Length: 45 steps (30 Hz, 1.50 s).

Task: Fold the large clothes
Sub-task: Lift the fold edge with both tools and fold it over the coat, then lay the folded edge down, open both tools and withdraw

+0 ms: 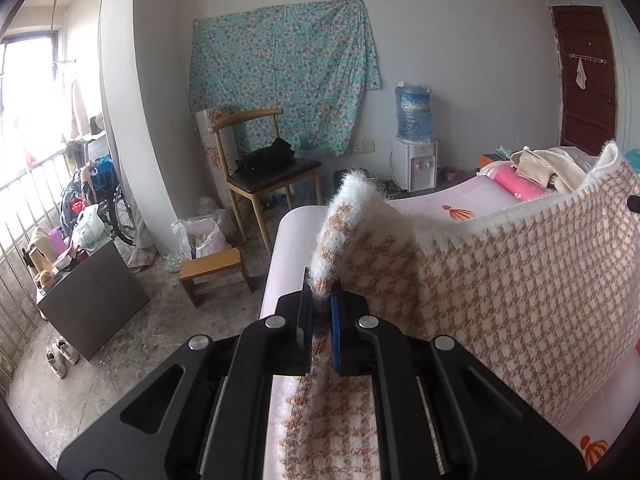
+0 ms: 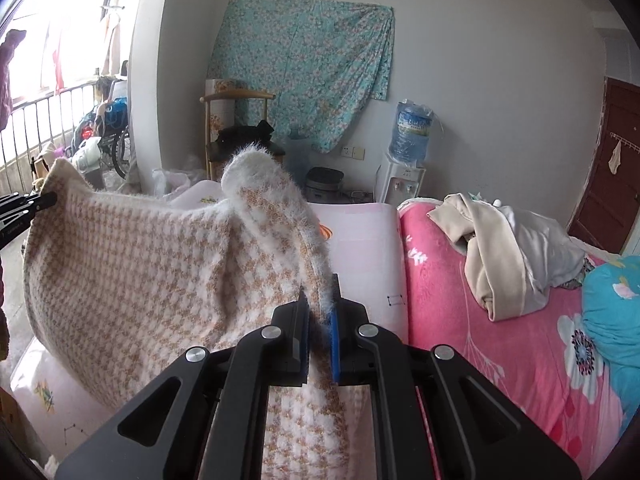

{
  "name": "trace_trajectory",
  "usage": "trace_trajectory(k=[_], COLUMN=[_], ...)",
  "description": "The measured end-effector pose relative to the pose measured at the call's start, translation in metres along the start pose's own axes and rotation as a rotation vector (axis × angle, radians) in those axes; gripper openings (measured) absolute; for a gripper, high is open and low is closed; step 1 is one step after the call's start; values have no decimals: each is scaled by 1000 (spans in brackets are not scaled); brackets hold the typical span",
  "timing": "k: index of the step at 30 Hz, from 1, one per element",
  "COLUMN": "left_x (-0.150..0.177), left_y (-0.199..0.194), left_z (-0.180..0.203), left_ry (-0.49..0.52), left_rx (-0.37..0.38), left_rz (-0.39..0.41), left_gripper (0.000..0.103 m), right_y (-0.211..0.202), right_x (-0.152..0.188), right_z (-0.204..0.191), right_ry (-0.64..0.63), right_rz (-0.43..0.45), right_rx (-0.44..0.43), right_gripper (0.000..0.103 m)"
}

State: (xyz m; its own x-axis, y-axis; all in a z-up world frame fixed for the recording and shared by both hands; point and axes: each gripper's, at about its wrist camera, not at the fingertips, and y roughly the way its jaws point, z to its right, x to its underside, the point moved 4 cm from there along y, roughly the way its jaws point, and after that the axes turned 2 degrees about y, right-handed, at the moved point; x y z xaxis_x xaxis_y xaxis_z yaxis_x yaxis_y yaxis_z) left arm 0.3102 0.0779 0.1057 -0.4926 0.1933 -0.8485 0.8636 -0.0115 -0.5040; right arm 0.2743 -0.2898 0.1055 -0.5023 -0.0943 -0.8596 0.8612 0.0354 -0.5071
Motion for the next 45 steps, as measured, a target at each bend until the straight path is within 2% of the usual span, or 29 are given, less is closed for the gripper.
trace_trajectory(k=[4, 7, 9, 10, 11, 13, 16, 18, 21, 23, 25, 27, 28, 30, 31, 32, 34, 37, 41, 45], left_x=[-6, 18, 42, 51, 54, 53, 40, 30, 28, 38, 48, 52, 52, 49, 47, 46, 41, 42, 62, 88], left_y=[89, 156, 191, 199, 202, 196, 178, 172, 183, 198, 211, 211, 207, 193, 186, 176, 153, 111, 55, -3], left_z=[2, 7, 6, 3, -2, -11, -18, -9, 23, 38, 36, 26, 21, 12, 8, 2, -4, 2, 28, 57], left_ry=[-12, -43, -68, -93, -128, -178, -213, -204, -186, -184, -231, -315, -338, -340, -338, -332, -302, -255, -155, -108], left_rx=[47, 90, 96, 100, 112, 129, 160, 201, 299, 292, 273, 295, 289, 259, 255, 234, 201, 243, 292, 331], left_rz=[-148, -340, -471, -500, -501, -465, -361, -316, -378, -441, -464, -464, -461, -454, -445, -436, -404, -357, -353, -331], left_gripper=[6, 12, 24, 29, 36, 41, 47, 56, 65, 67, 72, 72, 72, 72, 72, 74, 76, 80, 84, 87], right_y=[82, 149, 182, 190, 194, 188, 173, 169, 187, 210, 236, 249, 247, 232, 222, 210, 183, 136, 78, 27], right_x=[-5, 18, 40, 50, 56, 59, 50, 34, 22, 23, 33, 43, 45, 44, 43, 41, 39, 45, 67, 95], right_z=[13, 28, 40, 47, 54, 66, 78, 74, 44, 21, 13, 23, 32, 46, 53, 57, 58, 42, 2, -34], right_ry=[24, 97, 190, 246, 293, 355, 387, 373, 343, 328, 340, 399, 437, 487, 471, 444, 421, 356, 247, 192], right_rz=[-96, -244, -358, -392, -404, -384, -324, -281, -308, -368, -434, -463, -456, -428, -418, -397, -354, -310, -285, -262], right_rx=[1, -30, -85, -101, -104, -119, -107, -126, -222, -305, -286, -260, -242, -210, -125, -63, -69, -102, -157, -166], right_gripper=[8, 10, 17, 27, 39, 49, 50, 50, 54, 56, 56, 56, 52, 53, 58, 58, 59, 69, 80, 86])
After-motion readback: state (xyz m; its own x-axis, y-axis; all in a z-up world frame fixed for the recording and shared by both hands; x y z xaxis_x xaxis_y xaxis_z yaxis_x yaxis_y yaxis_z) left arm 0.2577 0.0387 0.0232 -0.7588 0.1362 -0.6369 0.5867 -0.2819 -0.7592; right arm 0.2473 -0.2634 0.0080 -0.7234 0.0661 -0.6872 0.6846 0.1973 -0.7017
